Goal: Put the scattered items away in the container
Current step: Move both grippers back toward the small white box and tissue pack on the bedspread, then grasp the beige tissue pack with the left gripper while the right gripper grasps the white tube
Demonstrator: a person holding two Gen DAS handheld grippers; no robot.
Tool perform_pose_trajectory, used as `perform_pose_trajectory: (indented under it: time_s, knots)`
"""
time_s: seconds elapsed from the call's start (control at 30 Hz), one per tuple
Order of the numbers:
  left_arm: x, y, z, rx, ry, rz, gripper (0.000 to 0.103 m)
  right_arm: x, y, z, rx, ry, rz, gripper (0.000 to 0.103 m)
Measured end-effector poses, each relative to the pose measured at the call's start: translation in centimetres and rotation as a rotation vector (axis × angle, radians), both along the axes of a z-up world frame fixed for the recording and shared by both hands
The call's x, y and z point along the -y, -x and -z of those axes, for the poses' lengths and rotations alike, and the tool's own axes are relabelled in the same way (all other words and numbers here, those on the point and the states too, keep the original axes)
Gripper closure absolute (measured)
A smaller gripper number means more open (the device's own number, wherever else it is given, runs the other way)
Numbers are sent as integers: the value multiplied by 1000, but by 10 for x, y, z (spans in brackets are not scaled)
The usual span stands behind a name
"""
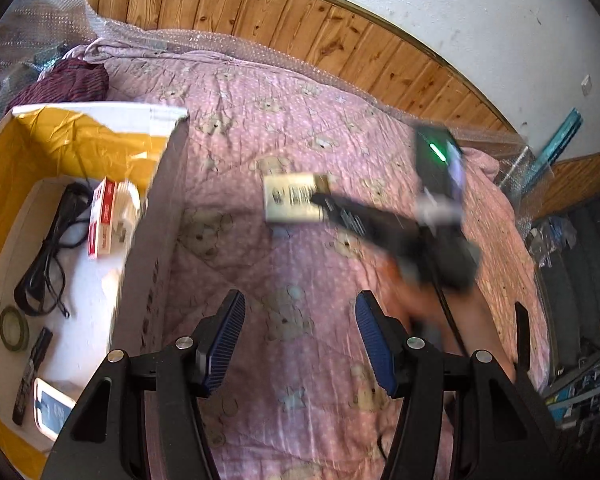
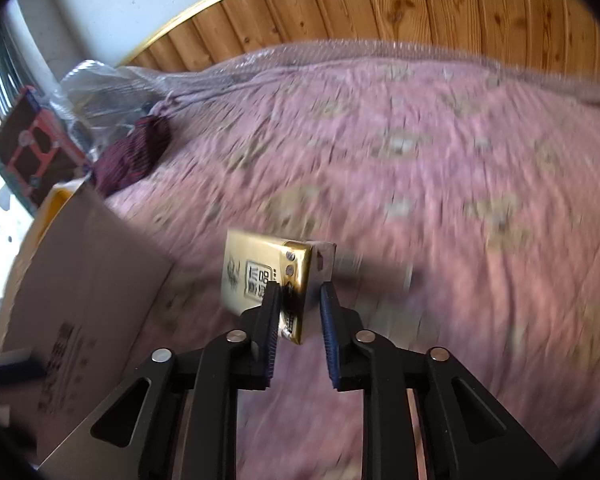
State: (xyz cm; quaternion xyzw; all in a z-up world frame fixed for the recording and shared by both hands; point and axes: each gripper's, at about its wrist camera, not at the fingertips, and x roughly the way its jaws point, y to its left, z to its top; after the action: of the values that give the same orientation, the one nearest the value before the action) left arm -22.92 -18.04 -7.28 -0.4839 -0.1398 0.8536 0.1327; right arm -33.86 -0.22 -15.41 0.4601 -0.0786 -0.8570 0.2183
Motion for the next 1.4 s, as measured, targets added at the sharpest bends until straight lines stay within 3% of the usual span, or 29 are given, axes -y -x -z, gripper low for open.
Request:
perform_pose_trajectory:
  time_s: [0.07, 0.17, 0.27, 0.3, 0.37, 0.4, 0.5, 0.67, 0.73, 0.77, 0.8, 0.93, 1.03, 1.1, 1.17, 1.4]
  knots:
    - [0, 11, 1, -11, 0, 0, 44, -6, -21, 5, 47, 62, -25, 96]
    - [-4, 30, 7, 0, -12, 0, 44, -10, -57, 20, 135, 143, -85, 96]
    - [-13, 44, 19, 34, -29, 6, 43, -12, -82, 19, 116, 91, -109, 92]
    - [-14, 48, 23, 49, -33, 1, 43, -16, -83, 14, 83, 59, -88, 83]
    - [-18, 53, 31, 76, -46, -11, 43, -29, -72, -2, -2, 0, -22, 65]
    - [-19, 55, 33, 84, -47, -24, 43, -33, -64, -7, -32, -20, -4, 61]
    - [-24, 63, 35, 90, -57, -47, 43, -32, -29, -13, -108, -112, -5, 55]
    - [-27, 81, 34, 103, -93, -101, 38, -5, 18, 11, -147, -233, -192, 53]
    - [-25, 90, 40, 113, -100, -145, 37, -6, 16, 15, -174, -225, -212, 54]
    - [-24, 96, 44, 119, -105, -166, 37, -9, 16, 14, -153, -192, -219, 71]
    - [-23, 102, 51, 129, -105, -181, 37, -12, 15, 13, -104, -136, -231, 100]
    - [-22, 118, 79, 209, -82, -201, 37, -5, -15, 22, -15, -117, -278, 96]
    - [-24, 115, 82, 180, -73, -185, 37, -1, -34, 12, -75, -148, -291, 96]
    - [-26, 115, 79, 170, -58, -175, 37, -6, -33, -4, -158, -159, -260, 66]
    - [-27, 116, 78, 170, -43, -183, 37, -6, -22, -10, -209, -211, -267, 53]
    - [-15, 110, 78, 203, -27, -228, 35, 10, 24, 24, -204, -352, -444, 49]
